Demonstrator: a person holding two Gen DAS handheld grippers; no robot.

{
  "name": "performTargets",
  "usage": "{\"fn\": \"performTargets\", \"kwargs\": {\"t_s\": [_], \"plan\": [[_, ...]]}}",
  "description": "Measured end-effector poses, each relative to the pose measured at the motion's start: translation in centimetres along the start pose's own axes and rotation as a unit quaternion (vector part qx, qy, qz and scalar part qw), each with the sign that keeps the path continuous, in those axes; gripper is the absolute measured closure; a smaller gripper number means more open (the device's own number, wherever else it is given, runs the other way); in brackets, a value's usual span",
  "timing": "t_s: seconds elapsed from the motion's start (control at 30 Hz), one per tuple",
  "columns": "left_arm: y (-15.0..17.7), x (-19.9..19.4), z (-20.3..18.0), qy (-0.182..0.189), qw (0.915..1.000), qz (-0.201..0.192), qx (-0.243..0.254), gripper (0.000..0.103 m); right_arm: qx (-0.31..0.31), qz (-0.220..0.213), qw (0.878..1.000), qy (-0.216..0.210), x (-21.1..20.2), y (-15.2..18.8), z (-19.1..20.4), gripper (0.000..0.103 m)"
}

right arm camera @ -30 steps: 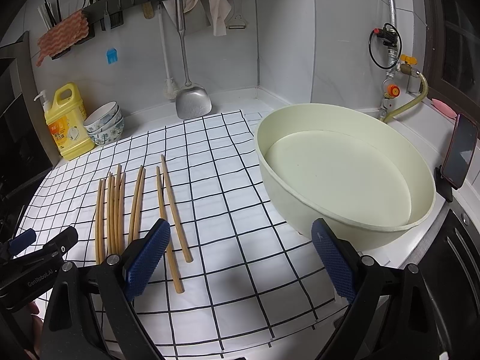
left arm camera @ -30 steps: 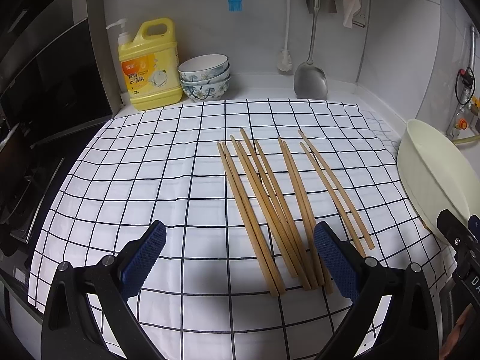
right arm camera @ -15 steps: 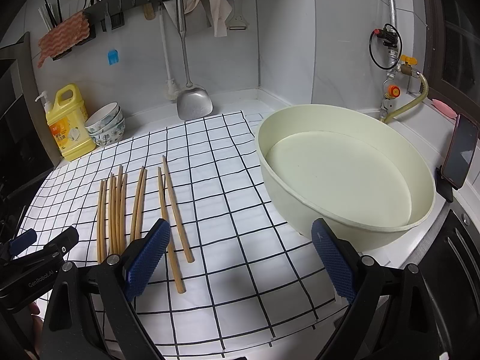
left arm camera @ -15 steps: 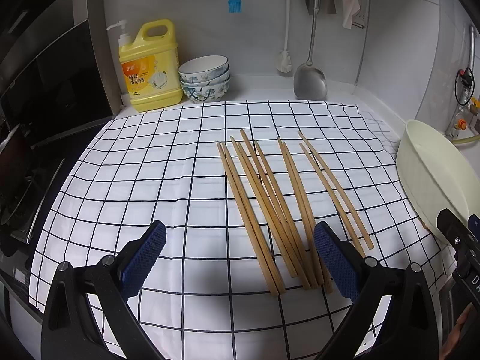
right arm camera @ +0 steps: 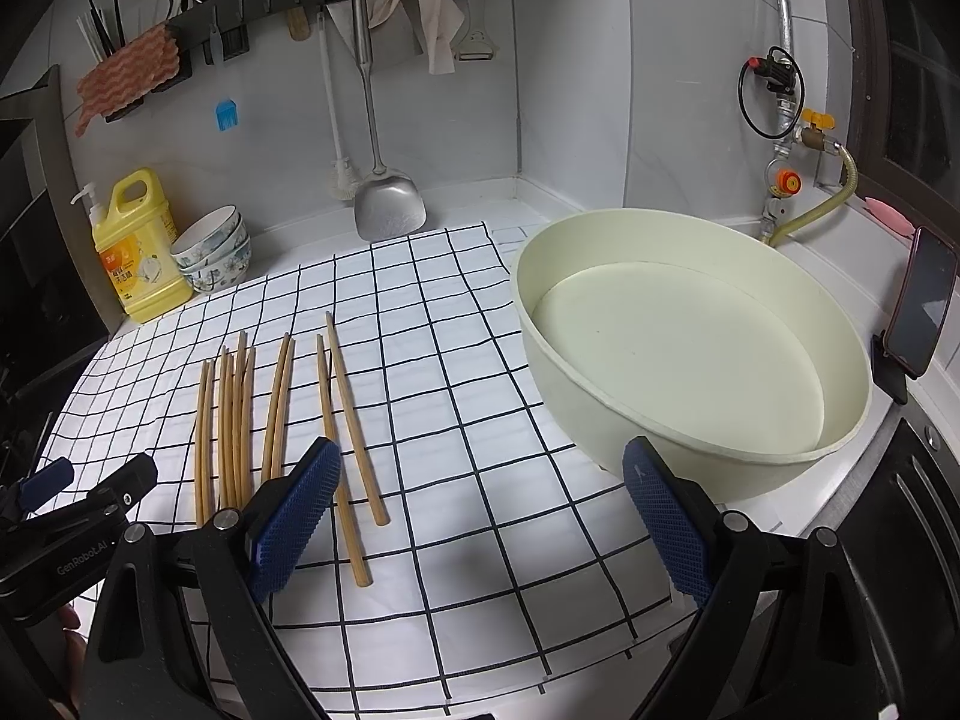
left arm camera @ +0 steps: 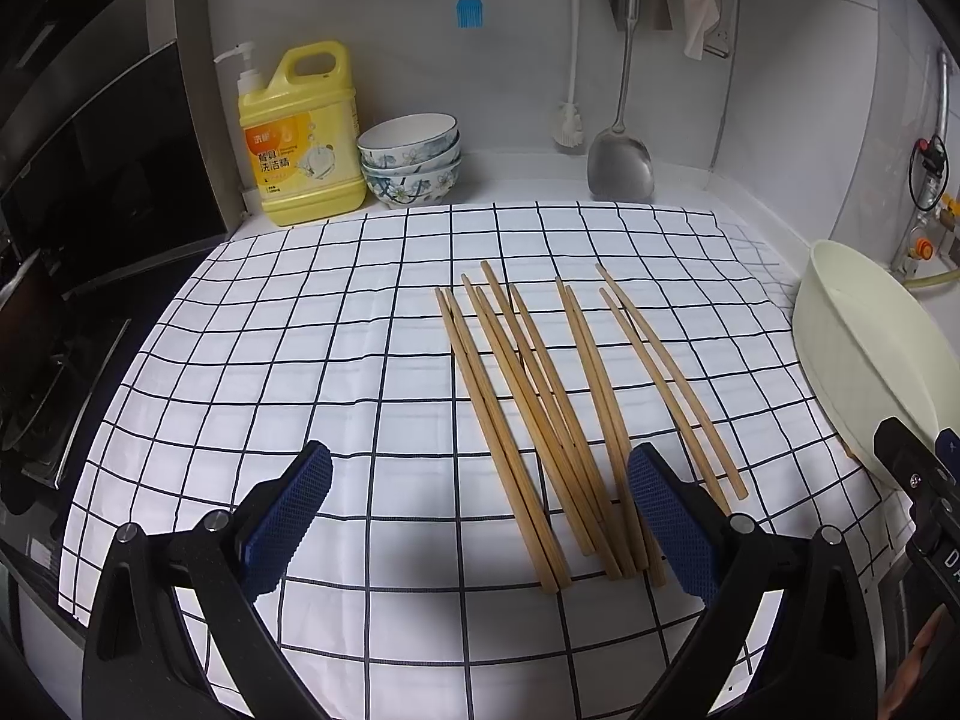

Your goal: Organize utensils

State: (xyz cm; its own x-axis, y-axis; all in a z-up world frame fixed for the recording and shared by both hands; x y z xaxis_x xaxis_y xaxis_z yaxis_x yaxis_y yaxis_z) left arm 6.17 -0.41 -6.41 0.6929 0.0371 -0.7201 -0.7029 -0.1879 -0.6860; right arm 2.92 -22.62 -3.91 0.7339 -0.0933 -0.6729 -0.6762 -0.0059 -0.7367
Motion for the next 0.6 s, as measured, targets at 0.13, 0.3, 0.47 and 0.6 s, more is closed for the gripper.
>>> {"fn": "performTargets", "kwargs": {"t_s": [0.13, 0.3, 0.47, 0.6], "plan": [[0.01, -0.02, 0.02, 0.000, 1.0000, 0.000, 0.000, 0.006, 0.000, 0.000, 1.000, -0.001, -0.01, 0.00, 0.07, 0.012], [0.00, -0.01, 0.11, 0.001, 1.0000, 0.000, -0.001, 0.006, 0.000, 0.000, 1.000, -0.002, 0.07, -0.02, 0.10, 0.012], [0.02, 0.01, 0.18, 0.001, 1.0000, 0.001, -0.002, 0.006, 0.000, 0.000, 1.000, -0.002, 0.06, 0.06, -0.02, 0.012], [0.05, 0.05, 0.24, 0.001, 1.0000, 0.001, -0.002, 0.006, 0.000, 0.000, 1.000, -0.001, 0.07, 0.05, 0.01, 0.012]]}}
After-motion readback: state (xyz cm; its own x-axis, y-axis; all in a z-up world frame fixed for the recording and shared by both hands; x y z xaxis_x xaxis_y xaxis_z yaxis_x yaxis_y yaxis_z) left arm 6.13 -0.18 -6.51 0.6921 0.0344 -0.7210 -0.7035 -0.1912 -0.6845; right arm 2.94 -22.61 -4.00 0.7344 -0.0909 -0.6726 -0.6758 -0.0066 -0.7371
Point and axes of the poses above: each gripper's, at about its wrist camera, not at the fingertips, and x roughly the way its jaws point, z to its left, y to its underside, the point moved 10 cm from there along x, roughly the way its jaws point, and after that the axes turned 10 degrees about -x, right-handed, at the moved point
